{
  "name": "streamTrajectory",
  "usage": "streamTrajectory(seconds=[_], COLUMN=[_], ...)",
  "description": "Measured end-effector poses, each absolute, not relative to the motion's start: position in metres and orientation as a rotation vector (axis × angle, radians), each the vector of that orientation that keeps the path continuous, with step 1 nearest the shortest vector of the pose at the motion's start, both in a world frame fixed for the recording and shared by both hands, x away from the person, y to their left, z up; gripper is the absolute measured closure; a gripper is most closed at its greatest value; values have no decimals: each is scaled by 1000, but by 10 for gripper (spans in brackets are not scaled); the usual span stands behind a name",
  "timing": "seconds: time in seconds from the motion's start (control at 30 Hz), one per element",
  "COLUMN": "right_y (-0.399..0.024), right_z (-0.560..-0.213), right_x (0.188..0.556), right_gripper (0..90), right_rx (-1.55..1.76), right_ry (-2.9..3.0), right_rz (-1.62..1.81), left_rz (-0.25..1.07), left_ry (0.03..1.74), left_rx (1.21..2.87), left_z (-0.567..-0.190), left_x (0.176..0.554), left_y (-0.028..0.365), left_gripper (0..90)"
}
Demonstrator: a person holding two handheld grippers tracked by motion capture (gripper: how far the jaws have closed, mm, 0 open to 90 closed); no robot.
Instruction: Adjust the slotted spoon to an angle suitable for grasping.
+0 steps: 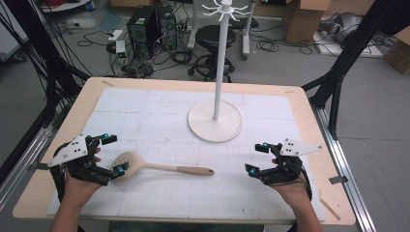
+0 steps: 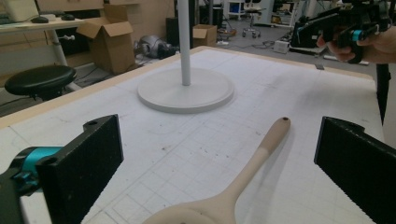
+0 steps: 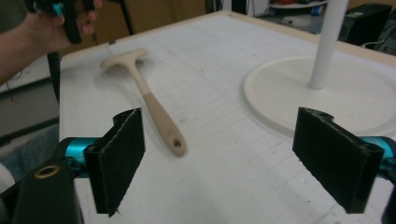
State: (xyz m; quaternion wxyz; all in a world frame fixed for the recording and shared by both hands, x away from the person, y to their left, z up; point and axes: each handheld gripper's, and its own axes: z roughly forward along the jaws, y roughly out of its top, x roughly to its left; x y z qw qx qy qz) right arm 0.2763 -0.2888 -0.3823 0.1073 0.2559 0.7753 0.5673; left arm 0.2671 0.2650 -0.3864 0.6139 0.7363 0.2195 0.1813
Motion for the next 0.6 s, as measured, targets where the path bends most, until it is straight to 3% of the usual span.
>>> streamTrajectory(seconds=[0.6], right_y=[-295], right_z=[-379], right_x=[276], right_gripper=[128], right_rx=[774], right_ry=[2130], right_rz=[1714], left_rz=[393], left_ry=[492], left_rx=[1705], left_z=[-390], left_x=[271], left_y=[261], left_gripper=[17])
